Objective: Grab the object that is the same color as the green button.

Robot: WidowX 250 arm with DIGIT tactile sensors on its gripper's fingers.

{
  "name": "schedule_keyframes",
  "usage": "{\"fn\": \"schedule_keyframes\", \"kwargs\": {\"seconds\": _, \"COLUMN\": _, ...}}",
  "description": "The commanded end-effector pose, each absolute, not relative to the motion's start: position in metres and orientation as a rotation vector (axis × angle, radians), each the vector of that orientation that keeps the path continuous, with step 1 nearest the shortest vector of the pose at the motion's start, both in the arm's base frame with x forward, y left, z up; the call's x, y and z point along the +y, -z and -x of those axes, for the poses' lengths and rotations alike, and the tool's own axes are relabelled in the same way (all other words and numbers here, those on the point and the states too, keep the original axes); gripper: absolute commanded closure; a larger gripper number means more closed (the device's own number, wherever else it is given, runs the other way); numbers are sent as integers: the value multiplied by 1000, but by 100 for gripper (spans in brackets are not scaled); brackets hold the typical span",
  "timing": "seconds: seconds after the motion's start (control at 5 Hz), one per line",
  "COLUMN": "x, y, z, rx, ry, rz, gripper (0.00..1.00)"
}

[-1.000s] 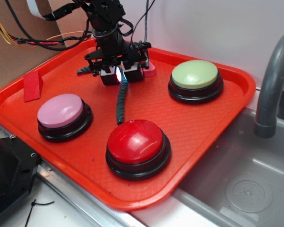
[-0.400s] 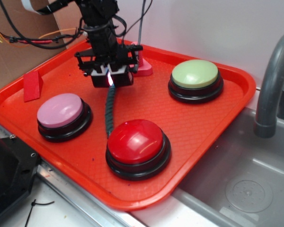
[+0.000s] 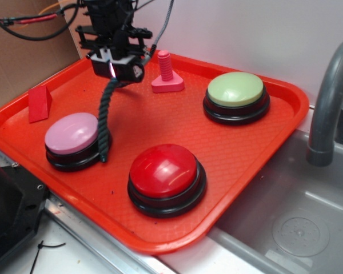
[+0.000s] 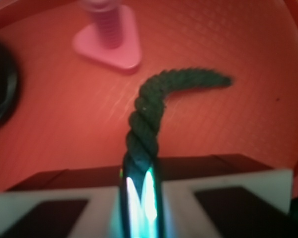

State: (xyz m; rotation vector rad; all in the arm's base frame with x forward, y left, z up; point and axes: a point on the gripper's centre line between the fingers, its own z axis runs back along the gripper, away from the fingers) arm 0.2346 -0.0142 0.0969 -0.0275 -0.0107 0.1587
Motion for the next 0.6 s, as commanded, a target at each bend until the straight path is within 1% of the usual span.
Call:
{"fn": "schedule_keyframes", "kwargs": {"seconds": 0.0, "x": -13, "y": -177, "z": -216, "rx": -126, "ry": -7, "rz": 129, "gripper": 100}}
{"fn": "schedule_keyframes", "kwargs": {"seconds": 0.2, "x": -13, "y": -189, "z": -204, "rx": -170, "ry": 3, "rz": 139, "gripper": 100}}
{"fn": "schedule_keyframes", "kwargs": {"seconds": 0.4, "x": -11, "y": -187, "z": -201, "rx": -198, "ry": -33, "rz": 108, "gripper": 100}}
